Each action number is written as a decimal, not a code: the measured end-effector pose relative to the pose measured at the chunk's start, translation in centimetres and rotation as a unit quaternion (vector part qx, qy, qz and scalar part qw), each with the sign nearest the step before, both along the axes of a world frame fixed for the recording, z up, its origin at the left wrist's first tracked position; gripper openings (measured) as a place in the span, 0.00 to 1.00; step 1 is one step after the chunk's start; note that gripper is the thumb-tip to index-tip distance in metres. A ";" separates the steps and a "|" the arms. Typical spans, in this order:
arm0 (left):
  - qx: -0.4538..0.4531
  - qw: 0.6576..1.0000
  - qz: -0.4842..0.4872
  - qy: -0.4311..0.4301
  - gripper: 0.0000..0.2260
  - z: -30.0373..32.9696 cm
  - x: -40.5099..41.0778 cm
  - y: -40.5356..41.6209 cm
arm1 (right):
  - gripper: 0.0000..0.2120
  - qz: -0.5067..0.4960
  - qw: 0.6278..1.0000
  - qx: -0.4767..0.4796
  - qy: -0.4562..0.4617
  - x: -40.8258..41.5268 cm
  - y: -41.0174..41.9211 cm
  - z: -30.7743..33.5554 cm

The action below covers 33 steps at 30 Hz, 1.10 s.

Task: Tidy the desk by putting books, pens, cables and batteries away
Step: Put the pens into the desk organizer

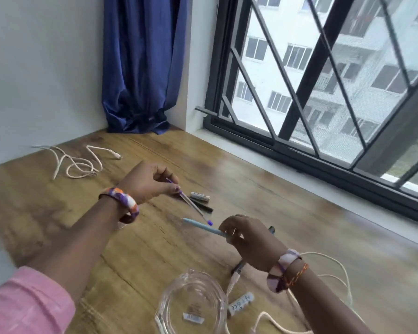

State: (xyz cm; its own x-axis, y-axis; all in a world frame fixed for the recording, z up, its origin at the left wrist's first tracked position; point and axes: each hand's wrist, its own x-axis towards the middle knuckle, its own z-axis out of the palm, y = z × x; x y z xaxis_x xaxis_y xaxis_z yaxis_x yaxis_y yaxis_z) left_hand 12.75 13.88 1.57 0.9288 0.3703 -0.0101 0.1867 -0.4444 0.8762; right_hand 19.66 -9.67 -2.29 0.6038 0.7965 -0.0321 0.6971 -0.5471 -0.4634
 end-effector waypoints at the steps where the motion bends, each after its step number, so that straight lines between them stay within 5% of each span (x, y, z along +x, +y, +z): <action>1: -0.010 1.000 -0.002 -0.030 0.05 1.0 0.0 -1.1 | 0.11 -0.010 0.999 0.034 0.024 -0.2 -1.2 0.7; 10: -0.011 0.984 -0.131 -0.122 0.07 6.2 4.5 -16.6 | 0.13 -0.220 0.945 0.243 -0.009 -2.3 -17.6 6.5; 19: -0.075 0.922 -0.346 -0.156 0.09 6.8 9.2 -42.6 | 0.06 -0.486 0.796 0.317 -0.172 -7.8 -43.6 9.7; 24: -0.156 0.893 -0.378 -0.190 0.09 6.7 9.7 -56.9 | 0.04 -0.579 0.699 0.263 -0.327 -11.0 -55.5 11.2; 33: -0.057 0.886 -0.414 -0.202 0.09 6.7 8.7 -72.6 | 0.02 -0.600 0.683 0.185 -0.374 -9.3 -65.9 11.2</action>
